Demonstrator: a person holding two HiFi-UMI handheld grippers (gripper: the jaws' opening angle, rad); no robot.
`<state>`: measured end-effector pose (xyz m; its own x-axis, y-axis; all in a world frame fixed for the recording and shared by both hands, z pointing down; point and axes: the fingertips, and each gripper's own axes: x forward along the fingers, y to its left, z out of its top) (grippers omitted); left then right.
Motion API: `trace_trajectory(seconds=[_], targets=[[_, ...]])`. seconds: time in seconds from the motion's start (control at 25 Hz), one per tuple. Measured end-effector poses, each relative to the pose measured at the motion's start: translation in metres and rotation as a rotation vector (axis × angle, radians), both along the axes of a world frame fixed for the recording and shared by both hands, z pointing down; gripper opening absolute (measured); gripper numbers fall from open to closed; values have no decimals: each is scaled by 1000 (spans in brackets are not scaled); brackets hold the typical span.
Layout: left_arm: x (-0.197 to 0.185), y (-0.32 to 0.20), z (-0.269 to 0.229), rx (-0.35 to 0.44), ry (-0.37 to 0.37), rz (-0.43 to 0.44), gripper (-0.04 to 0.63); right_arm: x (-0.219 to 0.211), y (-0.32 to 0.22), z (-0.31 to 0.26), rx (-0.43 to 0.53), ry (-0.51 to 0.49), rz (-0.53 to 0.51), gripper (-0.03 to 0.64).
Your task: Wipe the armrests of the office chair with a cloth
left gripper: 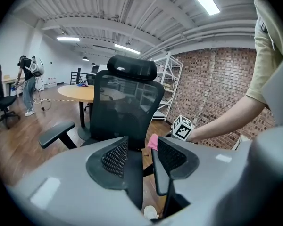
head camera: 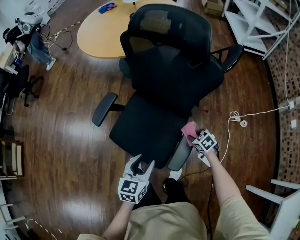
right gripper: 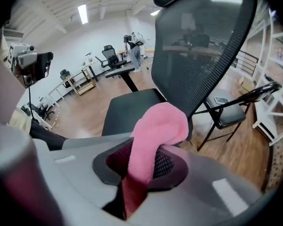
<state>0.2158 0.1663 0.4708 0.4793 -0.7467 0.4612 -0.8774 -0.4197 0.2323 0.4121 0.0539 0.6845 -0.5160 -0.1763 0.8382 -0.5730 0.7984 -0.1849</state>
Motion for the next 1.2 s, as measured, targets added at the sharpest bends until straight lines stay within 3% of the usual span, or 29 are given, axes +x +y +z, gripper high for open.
trace_trajectory(seconds=[0.16, 0.32, 0.48, 0.6, 0.68, 0.8, 0.88, 1.04, 1.2], targets=[[-3, -4, -3, 10, 5, -15, 179, -33, 72, 0, -14, -62, -110, 71], [-8, -13, -9, 22, 8, -30, 179, -83, 168, -1, -95, -153, -240, 71], [-5, -17, -12, 24, 3, -27, 178, -112, 215, -5, -201, -260, -212, 71], [-4, -18, -15, 27, -1, -30, 178, -106, 197, -10, -196, -297, -162, 71], [-6, -19, -16, 29, -5, -34, 178, -82, 146, -18, -112, -306, -52, 71], [-14, -19, -13, 22, -13, -44, 176, -30, 49, -22, 37, -207, 105, 71], [-16, -15, -7, 8, -16, -49, 176, -6, 14, -14, 56, -144, 120, 71], [-6, -10, -3, -1, -15, -36, 173, 4, 14, -1, 8, -224, 171, 71], [0, -11, -4, 3, -7, -18, 171, -4, 64, -5, 2, -321, 218, 71]])
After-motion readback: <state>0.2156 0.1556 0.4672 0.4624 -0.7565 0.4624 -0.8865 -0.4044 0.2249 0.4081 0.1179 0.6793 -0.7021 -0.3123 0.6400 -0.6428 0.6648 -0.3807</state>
